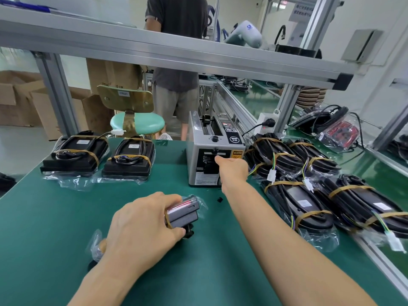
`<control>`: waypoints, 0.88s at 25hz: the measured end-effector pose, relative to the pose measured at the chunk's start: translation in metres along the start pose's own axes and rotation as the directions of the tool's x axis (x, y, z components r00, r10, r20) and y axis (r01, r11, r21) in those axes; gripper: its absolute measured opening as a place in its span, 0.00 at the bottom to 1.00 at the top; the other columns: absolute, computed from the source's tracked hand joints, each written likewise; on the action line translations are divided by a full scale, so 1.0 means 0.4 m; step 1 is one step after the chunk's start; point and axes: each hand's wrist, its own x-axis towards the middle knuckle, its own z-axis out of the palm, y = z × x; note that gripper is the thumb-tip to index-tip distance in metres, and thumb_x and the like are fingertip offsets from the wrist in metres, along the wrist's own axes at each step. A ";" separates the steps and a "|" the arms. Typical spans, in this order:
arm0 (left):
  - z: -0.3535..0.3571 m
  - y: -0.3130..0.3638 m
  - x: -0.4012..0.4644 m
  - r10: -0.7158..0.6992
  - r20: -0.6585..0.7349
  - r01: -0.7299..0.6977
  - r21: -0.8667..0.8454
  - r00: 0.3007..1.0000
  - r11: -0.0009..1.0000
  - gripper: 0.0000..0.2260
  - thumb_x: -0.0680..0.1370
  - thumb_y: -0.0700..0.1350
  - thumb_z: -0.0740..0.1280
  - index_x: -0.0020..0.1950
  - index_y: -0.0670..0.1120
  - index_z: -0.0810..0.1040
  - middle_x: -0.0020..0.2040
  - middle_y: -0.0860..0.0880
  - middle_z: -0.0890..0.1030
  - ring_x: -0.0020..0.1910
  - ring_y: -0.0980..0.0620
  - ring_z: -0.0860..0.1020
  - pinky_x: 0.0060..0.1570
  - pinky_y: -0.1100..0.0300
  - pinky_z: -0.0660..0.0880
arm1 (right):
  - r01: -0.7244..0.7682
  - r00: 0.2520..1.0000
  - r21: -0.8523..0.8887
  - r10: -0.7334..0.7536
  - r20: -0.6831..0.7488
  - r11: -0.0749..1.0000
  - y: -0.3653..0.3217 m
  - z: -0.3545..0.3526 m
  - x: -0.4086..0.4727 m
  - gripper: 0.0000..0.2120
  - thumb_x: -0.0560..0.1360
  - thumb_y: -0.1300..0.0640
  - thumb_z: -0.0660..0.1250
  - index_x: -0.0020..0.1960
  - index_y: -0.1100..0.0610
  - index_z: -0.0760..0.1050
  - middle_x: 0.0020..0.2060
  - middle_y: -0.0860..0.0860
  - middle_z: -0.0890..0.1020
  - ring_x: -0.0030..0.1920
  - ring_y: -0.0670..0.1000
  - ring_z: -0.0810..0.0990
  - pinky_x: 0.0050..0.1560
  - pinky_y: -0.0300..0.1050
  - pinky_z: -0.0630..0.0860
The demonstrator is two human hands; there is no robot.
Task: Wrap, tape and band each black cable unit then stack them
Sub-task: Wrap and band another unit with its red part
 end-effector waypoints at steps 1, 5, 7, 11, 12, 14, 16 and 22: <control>0.000 0.000 0.000 -0.001 -0.002 0.001 -0.004 1.000 1.000 0.20 0.62 0.59 0.69 0.53 0.61 0.74 0.42 0.59 0.78 0.43 0.55 0.76 0.41 0.61 0.72 | -0.009 1.000 0.001 0.009 -0.019 1.000 0.003 0.004 0.003 0.14 0.71 0.55 0.74 0.31 0.51 0.72 0.35 0.52 0.79 0.44 0.57 0.79 0.51 0.50 0.78; 0.002 0.002 -0.002 0.004 0.011 -0.004 0.022 1.000 1.000 0.19 0.64 0.58 0.69 0.54 0.61 0.73 0.43 0.58 0.77 0.44 0.56 0.75 0.42 0.61 0.72 | -0.092 0.995 0.067 0.094 -0.027 0.993 0.001 0.015 0.019 0.13 0.68 0.58 0.76 0.31 0.54 0.72 0.36 0.55 0.80 0.38 0.56 0.77 0.43 0.50 0.79; 0.002 0.004 -0.003 0.002 0.016 -0.002 0.030 1.000 1.000 0.19 0.65 0.58 0.69 0.55 0.61 0.73 0.44 0.59 0.77 0.45 0.56 0.75 0.42 0.61 0.71 | -0.159 0.986 0.145 0.164 -0.028 0.977 -0.008 0.024 0.018 0.12 0.69 0.61 0.75 0.34 0.57 0.71 0.39 0.57 0.79 0.37 0.57 0.76 0.35 0.45 0.75; 0.003 0.005 -0.004 -0.017 0.018 0.017 0.042 1.000 0.999 0.19 0.66 0.59 0.69 0.56 0.62 0.73 0.44 0.58 0.77 0.45 0.56 0.75 0.43 0.61 0.72 | -0.234 0.961 0.228 0.190 0.201 0.945 -0.040 -0.030 -0.055 0.11 0.73 0.60 0.70 0.35 0.55 0.70 0.28 0.50 0.69 0.27 0.49 0.65 0.21 0.36 0.61; 0.004 0.006 -0.003 -0.023 0.017 0.022 0.044 1.000 0.999 0.19 0.66 0.59 0.68 0.55 0.61 0.73 0.43 0.58 0.77 0.45 0.56 0.75 0.43 0.60 0.73 | -0.188 0.941 0.198 0.119 0.316 0.962 -0.041 -0.060 -0.091 0.10 0.74 0.58 0.69 0.35 0.54 0.73 0.27 0.48 0.70 0.28 0.47 0.66 0.25 0.37 0.63; 0.008 0.006 0.001 -0.043 0.015 0.042 0.051 0.999 0.998 0.18 0.65 0.59 0.69 0.55 0.61 0.74 0.44 0.57 0.77 0.45 0.55 0.75 0.43 0.60 0.73 | -0.010 0.853 0.105 -0.046 0.520 0.994 -0.027 -0.124 -0.183 0.12 0.75 0.57 0.68 0.33 0.51 0.80 0.28 0.43 0.78 0.34 0.43 0.74 0.35 0.36 0.69; 0.009 0.009 0.004 -0.065 0.006 0.064 0.063 0.998 0.996 0.19 0.65 0.60 0.69 0.54 0.60 0.74 0.43 0.57 0.77 0.46 0.53 0.76 0.42 0.59 0.72 | 0.088 0.781 0.106 -0.135 0.610 0.990 0.000 -0.168 -0.265 0.15 0.75 0.60 0.67 0.31 0.50 0.82 0.34 0.38 0.81 0.36 0.35 0.77 0.38 0.26 0.70; 0.016 0.024 -0.002 -0.091 -0.031 0.092 0.058 0.995 0.994 0.19 0.64 0.60 0.71 0.54 0.60 0.75 0.43 0.56 0.78 0.47 0.51 0.77 0.40 0.59 0.70 | 0.118 0.823 0.154 -0.183 0.538 0.981 0.056 -0.169 -0.313 0.14 0.74 0.63 0.68 0.31 0.53 0.79 0.52 0.47 0.78 0.44 0.33 0.76 0.46 0.24 0.68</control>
